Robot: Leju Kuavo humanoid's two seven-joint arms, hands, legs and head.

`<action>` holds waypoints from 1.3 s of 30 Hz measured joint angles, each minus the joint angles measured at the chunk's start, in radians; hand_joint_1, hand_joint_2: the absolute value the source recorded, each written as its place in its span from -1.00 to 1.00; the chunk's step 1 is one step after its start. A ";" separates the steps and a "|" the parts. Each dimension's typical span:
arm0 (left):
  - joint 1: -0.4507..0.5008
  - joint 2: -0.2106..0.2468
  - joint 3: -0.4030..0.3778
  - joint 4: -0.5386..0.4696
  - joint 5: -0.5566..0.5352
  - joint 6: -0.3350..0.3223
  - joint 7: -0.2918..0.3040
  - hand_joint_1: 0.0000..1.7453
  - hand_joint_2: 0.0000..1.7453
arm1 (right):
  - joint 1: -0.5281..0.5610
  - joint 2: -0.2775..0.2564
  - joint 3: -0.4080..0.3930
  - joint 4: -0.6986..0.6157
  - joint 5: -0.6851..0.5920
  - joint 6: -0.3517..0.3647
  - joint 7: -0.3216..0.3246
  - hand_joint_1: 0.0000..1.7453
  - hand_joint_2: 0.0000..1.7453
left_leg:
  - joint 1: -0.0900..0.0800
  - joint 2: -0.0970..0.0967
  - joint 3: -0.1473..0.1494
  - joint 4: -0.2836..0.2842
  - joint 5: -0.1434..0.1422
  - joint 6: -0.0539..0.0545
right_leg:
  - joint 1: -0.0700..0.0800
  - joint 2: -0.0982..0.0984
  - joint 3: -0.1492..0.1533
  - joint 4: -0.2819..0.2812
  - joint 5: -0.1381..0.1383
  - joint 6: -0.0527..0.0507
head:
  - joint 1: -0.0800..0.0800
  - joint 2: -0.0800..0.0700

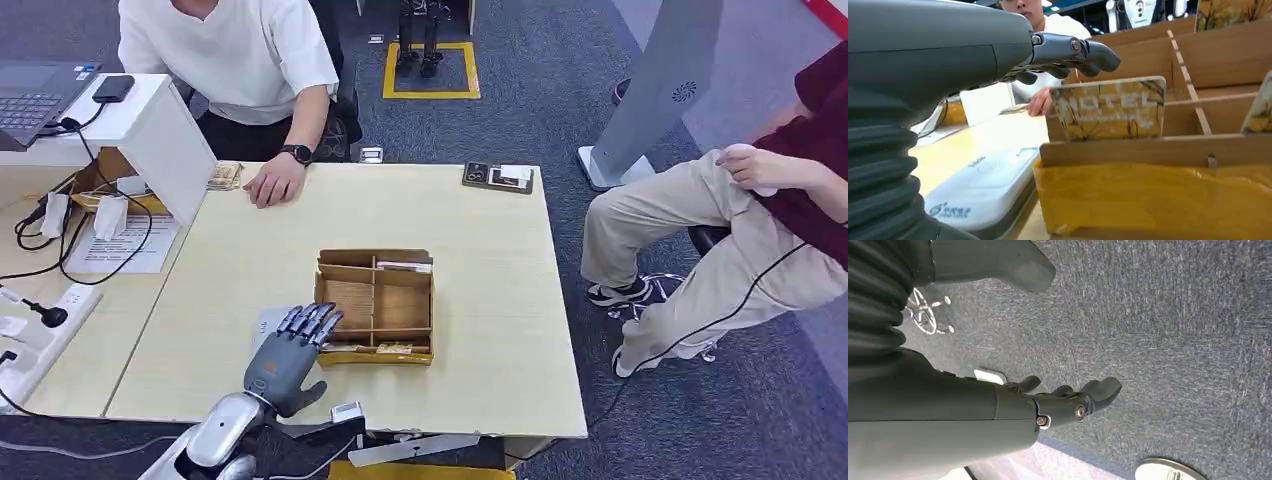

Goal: Pass the card to the sensor for recognition and then transmit it.

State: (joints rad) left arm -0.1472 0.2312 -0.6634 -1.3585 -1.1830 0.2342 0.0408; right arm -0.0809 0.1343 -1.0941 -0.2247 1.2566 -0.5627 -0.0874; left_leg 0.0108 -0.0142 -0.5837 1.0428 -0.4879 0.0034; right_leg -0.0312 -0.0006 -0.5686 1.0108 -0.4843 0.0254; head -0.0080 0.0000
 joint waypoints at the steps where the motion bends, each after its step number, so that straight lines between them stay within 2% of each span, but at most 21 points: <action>1: 0.000 -0.002 0.000 0.005 0.000 0.000 0.000 -1.00 1.00 | 0.000 0.000 0.000 0.000 0.000 0.000 0.000 -1.00 1.00 | 0.000 0.000 0.000 0.000 0.000 0.000 | 0.000 0.000 0.000 0.000 0.000 0.000 | 0.000 0.000; 12: -0.001 -0.008 0.000 0.031 0.007 0.002 0.000 -1.00 1.00 | 0.000 -0.003 0.000 0.000 0.001 0.003 0.000 -1.00 1.00 | 0.000 0.000 0.000 0.000 0.000 0.000 | 0.000 0.000 0.000 0.000 0.000 0.000 | 0.000 0.000; 25: 0.008 -0.008 0.000 0.030 -0.012 0.069 0.001 -1.00 1.00 | 0.000 -0.005 0.000 0.000 0.005 0.004 0.000 -1.00 1.00 | 0.000 0.000 0.000 0.000 0.000 0.000 | 0.000 0.000 0.000 0.000 0.000 0.000 | 0.000 0.000; 39: 0.021 -0.008 0.000 0.010 -0.022 0.084 -0.001 -1.00 1.00 | 0.000 -0.006 0.000 0.000 0.006 0.004 0.000 -1.00 1.00 | 0.000 0.000 0.000 0.000 0.000 0.000 | 0.000 0.000 0.000 0.000 0.000 0.000 | 0.000 0.000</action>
State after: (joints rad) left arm -0.1262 0.2232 -0.6634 -1.3485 -1.2051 0.3185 0.0401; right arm -0.0808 0.1286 -1.0941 -0.2247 1.2631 -0.5585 -0.0874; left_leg 0.0108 -0.0143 -0.5840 1.0428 -0.4879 0.0034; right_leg -0.0312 -0.0009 -0.5685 1.0108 -0.4843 0.0254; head -0.0080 0.0000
